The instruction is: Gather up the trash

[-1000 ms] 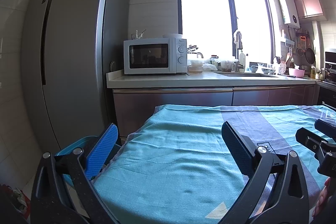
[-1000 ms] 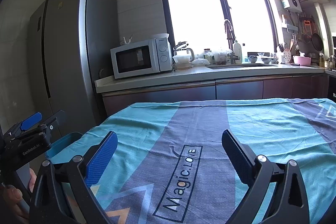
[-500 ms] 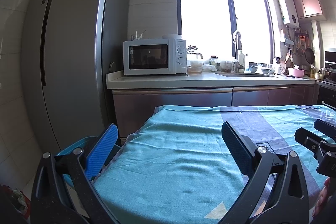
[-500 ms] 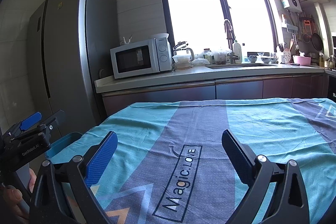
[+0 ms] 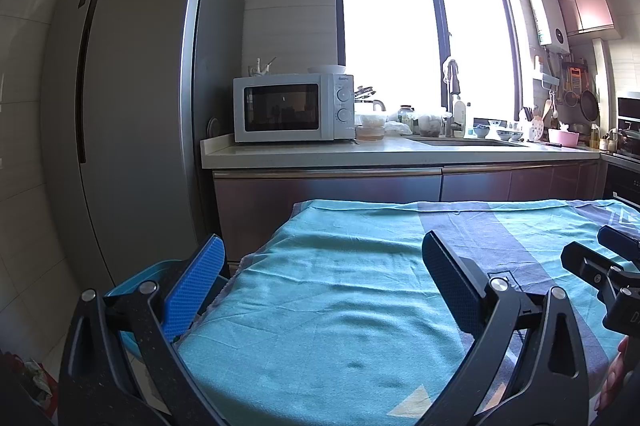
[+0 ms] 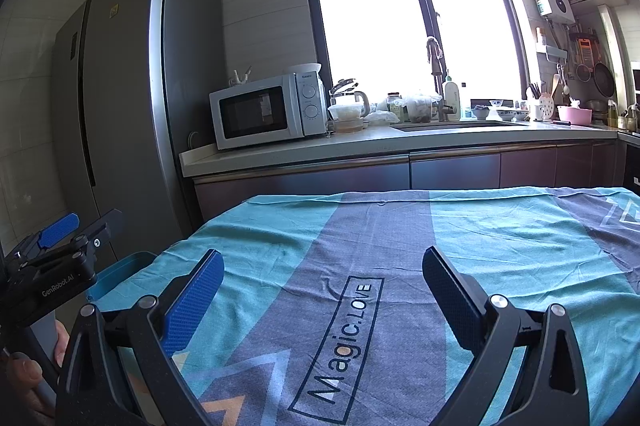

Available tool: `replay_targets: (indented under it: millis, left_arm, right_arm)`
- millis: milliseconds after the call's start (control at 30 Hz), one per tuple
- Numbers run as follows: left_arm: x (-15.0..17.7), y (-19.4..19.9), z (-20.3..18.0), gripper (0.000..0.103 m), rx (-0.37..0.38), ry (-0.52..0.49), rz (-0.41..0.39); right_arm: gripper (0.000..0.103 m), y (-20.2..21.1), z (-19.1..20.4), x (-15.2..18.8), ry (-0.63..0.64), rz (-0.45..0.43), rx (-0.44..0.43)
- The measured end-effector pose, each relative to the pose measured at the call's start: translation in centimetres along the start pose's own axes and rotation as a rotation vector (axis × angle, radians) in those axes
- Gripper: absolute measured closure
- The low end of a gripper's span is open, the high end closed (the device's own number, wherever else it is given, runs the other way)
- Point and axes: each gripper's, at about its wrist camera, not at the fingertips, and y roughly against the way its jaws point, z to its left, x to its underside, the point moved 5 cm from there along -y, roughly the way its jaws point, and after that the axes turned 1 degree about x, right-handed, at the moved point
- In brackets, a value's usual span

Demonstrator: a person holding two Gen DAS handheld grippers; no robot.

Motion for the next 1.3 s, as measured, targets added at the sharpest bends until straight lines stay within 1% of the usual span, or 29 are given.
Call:
replay_targets:
  millis: [1300]
  left_arm:
    - [0.3,-0.66,-0.29,0.006,0.006,0.0,0.026]
  right_arm:
    - [0.007,-0.35,-0.43,0.12,-0.005,0.005,0.007]
